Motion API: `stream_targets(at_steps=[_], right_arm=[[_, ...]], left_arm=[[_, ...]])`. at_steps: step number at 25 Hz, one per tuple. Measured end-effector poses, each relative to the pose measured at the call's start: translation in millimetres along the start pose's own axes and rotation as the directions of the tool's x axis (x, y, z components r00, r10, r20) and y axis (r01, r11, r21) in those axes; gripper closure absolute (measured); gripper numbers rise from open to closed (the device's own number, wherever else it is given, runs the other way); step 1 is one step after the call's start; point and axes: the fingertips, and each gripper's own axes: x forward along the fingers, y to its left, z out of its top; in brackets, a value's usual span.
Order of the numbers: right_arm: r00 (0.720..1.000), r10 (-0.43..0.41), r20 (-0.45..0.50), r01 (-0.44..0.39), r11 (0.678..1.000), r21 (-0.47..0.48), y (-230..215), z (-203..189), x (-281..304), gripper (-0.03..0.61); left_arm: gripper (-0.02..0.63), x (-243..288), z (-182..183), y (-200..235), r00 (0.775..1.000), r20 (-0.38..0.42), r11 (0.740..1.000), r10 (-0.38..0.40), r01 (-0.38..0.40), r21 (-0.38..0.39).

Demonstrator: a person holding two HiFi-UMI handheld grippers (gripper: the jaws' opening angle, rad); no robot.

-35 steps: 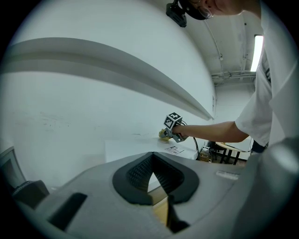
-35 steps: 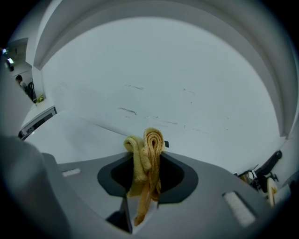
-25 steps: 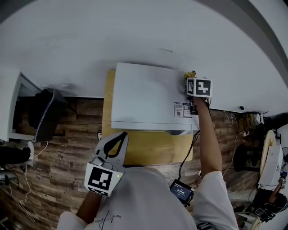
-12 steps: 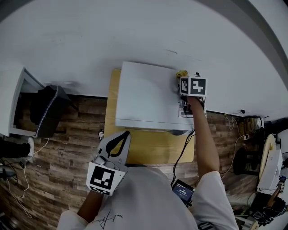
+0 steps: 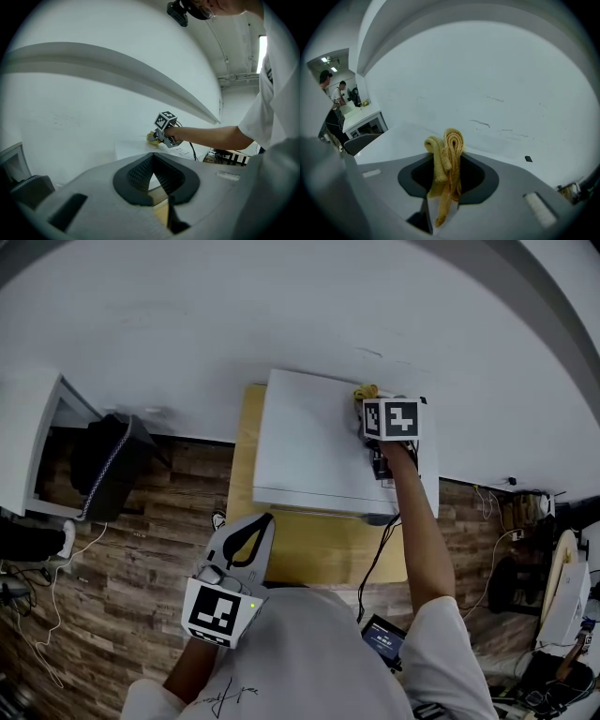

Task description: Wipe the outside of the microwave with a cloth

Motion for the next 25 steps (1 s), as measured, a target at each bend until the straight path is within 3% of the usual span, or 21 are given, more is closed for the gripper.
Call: stream_targets(at_steps=[25], right_arm=[[0.977, 0.215, 0.016, -0.21, 0.966, -0.148, 148, 48, 36, 0.454]], left_arm=[[0.624, -16, -2, 27, 0.996, 0.008, 0.995, 0.091, -0.09, -0.032]])
